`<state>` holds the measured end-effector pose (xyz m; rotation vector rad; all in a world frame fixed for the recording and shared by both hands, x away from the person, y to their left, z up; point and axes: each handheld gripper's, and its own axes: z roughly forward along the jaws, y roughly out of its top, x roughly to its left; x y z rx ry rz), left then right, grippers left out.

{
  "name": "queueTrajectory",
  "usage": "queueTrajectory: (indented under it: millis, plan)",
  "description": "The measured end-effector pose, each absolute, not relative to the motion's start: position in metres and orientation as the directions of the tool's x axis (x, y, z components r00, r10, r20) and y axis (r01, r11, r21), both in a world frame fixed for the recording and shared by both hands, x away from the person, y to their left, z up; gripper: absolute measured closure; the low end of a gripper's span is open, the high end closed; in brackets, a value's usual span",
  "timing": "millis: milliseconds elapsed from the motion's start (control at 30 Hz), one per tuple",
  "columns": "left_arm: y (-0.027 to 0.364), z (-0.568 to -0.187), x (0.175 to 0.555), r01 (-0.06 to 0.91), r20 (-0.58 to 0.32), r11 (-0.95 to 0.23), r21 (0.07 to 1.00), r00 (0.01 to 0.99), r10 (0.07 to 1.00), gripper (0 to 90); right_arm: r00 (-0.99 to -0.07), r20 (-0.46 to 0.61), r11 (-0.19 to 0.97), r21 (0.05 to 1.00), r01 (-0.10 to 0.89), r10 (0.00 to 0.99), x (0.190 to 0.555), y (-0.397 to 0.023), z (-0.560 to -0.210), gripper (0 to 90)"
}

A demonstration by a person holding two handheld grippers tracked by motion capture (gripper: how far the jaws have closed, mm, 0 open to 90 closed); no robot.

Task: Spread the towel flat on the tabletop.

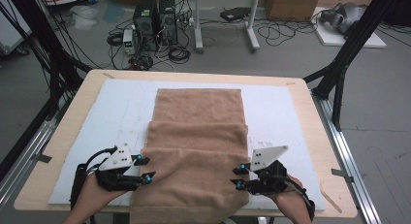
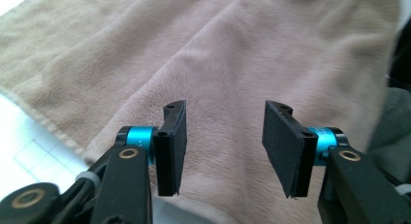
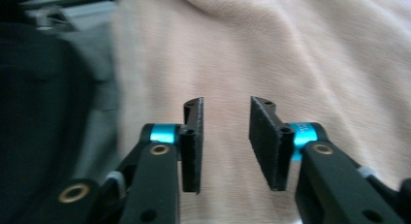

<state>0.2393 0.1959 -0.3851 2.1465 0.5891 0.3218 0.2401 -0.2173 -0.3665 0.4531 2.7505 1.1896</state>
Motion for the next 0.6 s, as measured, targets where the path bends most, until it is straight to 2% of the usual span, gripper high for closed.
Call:
queueTrajectory:
  millis: [133,200,300,367,500,567,600]
  plan:
    - [0.195,-0.404,0.260,0.341,-0.006,-0.509,0.791,0.835,0.550,50.7,-0.923,0.033,0.659,0.690,0.298,0.383,0.267,-0.215,-0.387,59.2]
    - [0.192,-0.412,0.268,0.362,0.004,-0.539,0.761,0.828,0.561,51.2,-0.919,0.080,0.654,0.679,0.334,0.386,0.277,-0.213,-0.400,58.6]
    - [0.189,-0.424,0.275,0.382,-0.014,-0.542,0.749,0.826,0.564,55.2,-0.917,0.088,0.679,0.645,0.351,0.390,0.281,-0.207,-0.419,58.6]
    - [0.187,-0.433,0.277,0.390,-0.011,-0.572,0.722,0.833,0.553,61.0,-0.916,0.083,0.699,0.620,0.355,0.392,0.280,-0.204,-0.431,62.6]
    - [0.189,-0.441,0.273,0.375,-0.010,-0.561,0.738,0.838,0.546,77.3,-0.915,0.065,0.678,0.651,0.341,0.398,0.273,-0.208,-0.434,85.1]
    - [0.190,-0.440,0.270,0.371,-0.013,-0.561,0.740,0.842,0.540,85.8,-0.925,0.055,0.695,0.644,0.321,0.376,0.269,-0.207,-0.432,86.5]
    - [0.191,-0.439,0.268,0.365,-0.007,-0.565,0.740,0.844,0.536,86.8,-0.928,0.047,0.700,0.642,0.312,0.371,0.267,-0.206,-0.431,87.0]
